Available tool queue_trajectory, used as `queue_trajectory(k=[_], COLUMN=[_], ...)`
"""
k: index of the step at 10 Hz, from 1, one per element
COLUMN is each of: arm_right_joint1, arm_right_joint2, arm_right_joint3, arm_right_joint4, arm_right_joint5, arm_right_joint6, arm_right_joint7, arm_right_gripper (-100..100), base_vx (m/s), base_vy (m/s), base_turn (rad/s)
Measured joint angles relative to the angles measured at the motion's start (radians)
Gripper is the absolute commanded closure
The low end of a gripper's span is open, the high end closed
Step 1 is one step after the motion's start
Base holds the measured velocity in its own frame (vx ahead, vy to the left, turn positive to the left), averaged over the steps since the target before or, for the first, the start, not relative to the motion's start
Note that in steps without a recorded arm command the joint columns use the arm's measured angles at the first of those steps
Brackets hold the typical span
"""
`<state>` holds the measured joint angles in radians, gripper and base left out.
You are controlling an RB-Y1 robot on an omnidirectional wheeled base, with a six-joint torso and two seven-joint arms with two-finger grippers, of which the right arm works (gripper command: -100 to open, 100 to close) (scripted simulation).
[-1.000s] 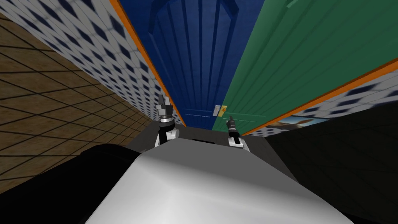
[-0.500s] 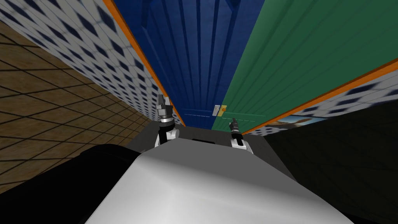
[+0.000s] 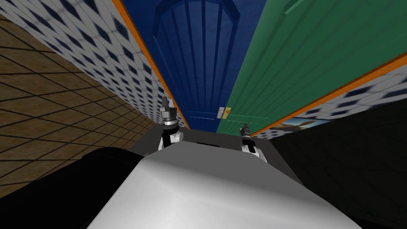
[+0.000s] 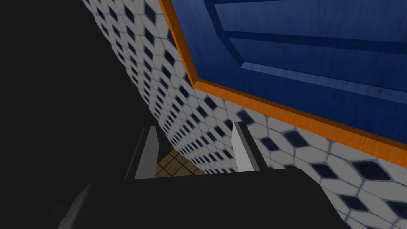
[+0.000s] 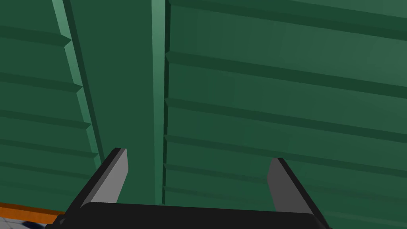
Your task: Pull the door open
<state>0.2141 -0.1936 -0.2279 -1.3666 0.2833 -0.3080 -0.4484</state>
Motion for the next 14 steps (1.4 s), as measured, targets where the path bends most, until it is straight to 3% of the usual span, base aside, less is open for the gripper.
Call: queue_trajectory(k=[3, 6, 9, 10, 14], arm_right_joint1=[-0.013, -0.041, -0.083, -0.087, -0.085], arm_right_joint2=[-0.04, -0.04, -0.019, -0.018, -0.018], arm_right_joint3=[-0.047, -0.041, -0.003, -0.002, 0.0], arm_right_joint4=[0.043, 0.049, 0.04, 0.041, 0.04], arm_right_joint5=[-0.024, -0.029, -0.027, -0.027, -0.026], arm_right_joint6=[-0.01, -0.012, -0.018, -0.02, -0.019], arm_right_joint7=[-0.013, -0.017, -0.018, -0.018, -0.018], arm_right_gripper=[-100, -100, -100, 100, 100], base_vx=[0.162, 0.194, 0.189, -0.013, -0.026], base_vy=[-0.014, 0.0, 0.081, -0.004, -0.008], base_turn=[0.125, 0.165, 0.131, -0.029, 0.006])
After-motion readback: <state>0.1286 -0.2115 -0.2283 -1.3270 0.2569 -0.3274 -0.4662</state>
